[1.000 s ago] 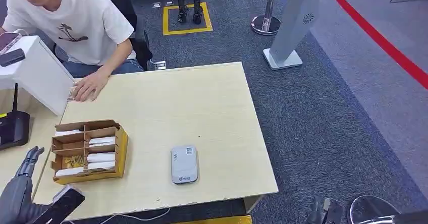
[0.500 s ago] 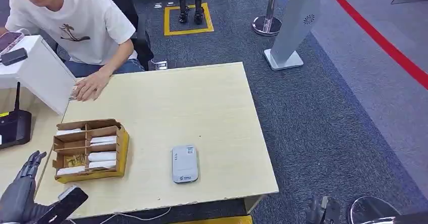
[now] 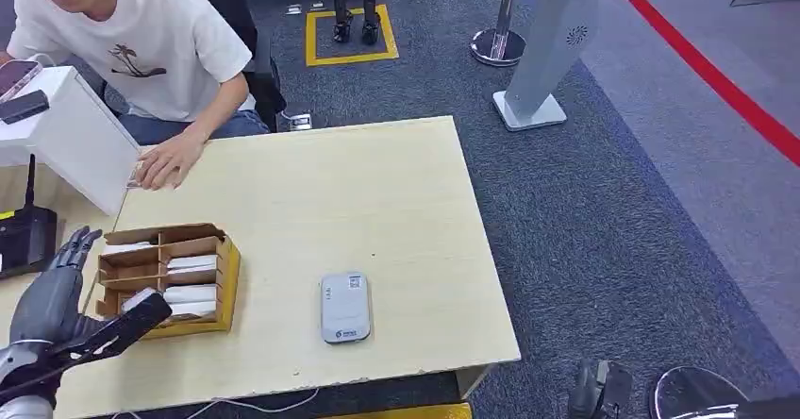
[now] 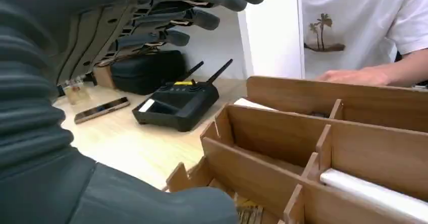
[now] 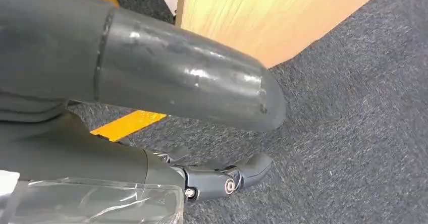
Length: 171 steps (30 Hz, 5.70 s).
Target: Pass the card to the sensor for recognition and then transmit it.
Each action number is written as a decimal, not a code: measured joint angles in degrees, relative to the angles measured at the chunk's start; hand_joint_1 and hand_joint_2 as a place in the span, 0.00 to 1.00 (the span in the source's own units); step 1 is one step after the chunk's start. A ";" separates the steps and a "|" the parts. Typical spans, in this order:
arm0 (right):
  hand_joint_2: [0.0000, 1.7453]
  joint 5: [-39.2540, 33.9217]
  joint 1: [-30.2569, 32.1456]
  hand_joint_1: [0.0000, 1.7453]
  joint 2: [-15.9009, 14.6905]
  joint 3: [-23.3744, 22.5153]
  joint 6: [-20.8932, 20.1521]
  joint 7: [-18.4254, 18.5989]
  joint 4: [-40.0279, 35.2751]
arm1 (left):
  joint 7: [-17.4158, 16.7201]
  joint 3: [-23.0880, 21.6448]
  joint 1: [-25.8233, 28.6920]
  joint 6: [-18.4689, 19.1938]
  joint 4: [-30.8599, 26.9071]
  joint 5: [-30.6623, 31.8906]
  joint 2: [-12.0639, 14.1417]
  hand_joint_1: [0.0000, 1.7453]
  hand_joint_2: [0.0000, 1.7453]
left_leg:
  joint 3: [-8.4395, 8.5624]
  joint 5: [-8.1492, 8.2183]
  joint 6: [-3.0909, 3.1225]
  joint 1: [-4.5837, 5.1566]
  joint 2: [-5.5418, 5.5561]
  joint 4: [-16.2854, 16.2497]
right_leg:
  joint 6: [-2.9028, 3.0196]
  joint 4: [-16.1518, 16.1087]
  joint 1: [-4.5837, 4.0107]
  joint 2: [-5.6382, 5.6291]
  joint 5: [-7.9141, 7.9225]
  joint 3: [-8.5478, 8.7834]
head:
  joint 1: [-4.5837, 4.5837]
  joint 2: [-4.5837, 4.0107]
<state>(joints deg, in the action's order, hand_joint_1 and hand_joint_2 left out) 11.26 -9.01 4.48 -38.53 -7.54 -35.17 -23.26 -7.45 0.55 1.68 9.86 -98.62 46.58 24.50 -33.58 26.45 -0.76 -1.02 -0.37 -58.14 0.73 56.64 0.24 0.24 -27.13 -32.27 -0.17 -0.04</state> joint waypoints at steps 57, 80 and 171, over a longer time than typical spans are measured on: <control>0.00 -0.90 0.44 0.00 -0.04 -0.02 0.72 -0.39 0.11 | 3.58 -2.08 -0.88 -10.34 -0.99 -3.00 -3.76 0.00 1.00 | -0.01 0.01 0.00 -0.02 -0.01 -0.02 | 0.00 -0.01 -0.01 -0.04 0.00 -0.02 | 0.00 0.00; 0.00 -0.42 0.44 0.00 -0.15 -1.05 0.17 -0.92 0.31 | 1.00 -2.16 -14.07 0.07 -2.97 -11.61 5.70 0.00 1.00 | 0.00 -0.01 -0.01 -0.03 -0.01 -0.03 | 0.02 0.01 -0.02 -0.05 0.02 -0.03 | -0.02 0.00; 0.00 2.34 -1.07 0.00 -1.05 -3.34 0.81 -0.74 0.61 | -5.00 7.24 11.87 6.34 -11.41 -16.41 7.65 0.00 1.00 | -0.01 0.12 0.09 0.03 -0.04 0.00 | -0.09 -0.03 0.03 -0.06 -0.08 0.01 | 0.02 0.00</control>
<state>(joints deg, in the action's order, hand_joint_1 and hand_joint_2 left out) 13.60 -10.08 3.43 -41.88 -6.73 -35.91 -22.65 -12.46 7.78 13.55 16.20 -110.03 30.16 32.15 -33.59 26.56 -0.67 -0.99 -0.41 -58.14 0.64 56.60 0.27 0.18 -27.20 -32.27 -0.15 -0.04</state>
